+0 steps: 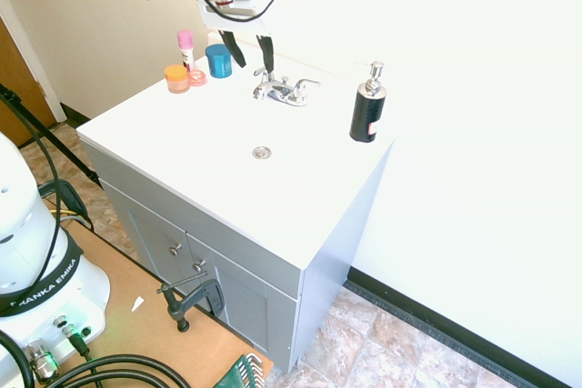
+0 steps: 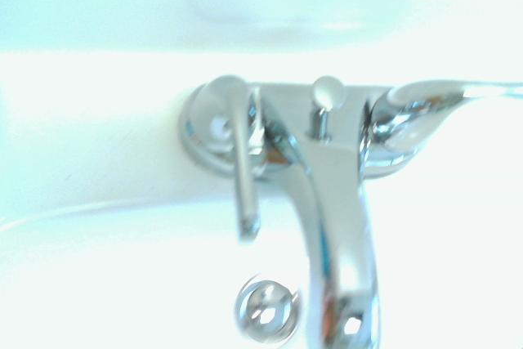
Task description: Turn off the hot water
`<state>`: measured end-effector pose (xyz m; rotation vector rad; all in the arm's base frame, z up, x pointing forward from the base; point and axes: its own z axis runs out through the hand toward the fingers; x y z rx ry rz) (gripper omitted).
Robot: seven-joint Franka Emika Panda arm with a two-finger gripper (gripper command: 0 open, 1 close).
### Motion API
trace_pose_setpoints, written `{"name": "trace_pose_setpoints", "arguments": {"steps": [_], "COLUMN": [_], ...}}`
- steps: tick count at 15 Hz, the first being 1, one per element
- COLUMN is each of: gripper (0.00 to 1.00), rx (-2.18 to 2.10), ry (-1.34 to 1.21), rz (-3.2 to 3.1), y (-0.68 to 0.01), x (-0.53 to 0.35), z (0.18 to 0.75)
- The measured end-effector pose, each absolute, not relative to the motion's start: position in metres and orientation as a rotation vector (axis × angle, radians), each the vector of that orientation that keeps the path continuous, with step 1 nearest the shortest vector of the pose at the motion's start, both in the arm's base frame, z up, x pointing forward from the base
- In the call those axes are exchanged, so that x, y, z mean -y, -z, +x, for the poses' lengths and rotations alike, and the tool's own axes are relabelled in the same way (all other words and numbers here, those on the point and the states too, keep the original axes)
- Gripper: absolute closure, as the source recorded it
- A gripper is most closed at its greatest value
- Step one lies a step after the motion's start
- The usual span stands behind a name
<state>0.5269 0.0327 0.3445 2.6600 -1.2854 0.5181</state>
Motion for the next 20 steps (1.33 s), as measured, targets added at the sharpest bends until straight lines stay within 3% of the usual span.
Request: {"name": "trace_pose_setpoints", "arguments": {"steps": [7,20], "gripper": [0.0,0.0], "rx": [1.259,1.341], "ry": [-0.53,-0.348], "rz": [2.569,2.665], "y": [-0.307,-0.305], "x": [-0.04,-0.067], "z": [0.591,0.606]}}
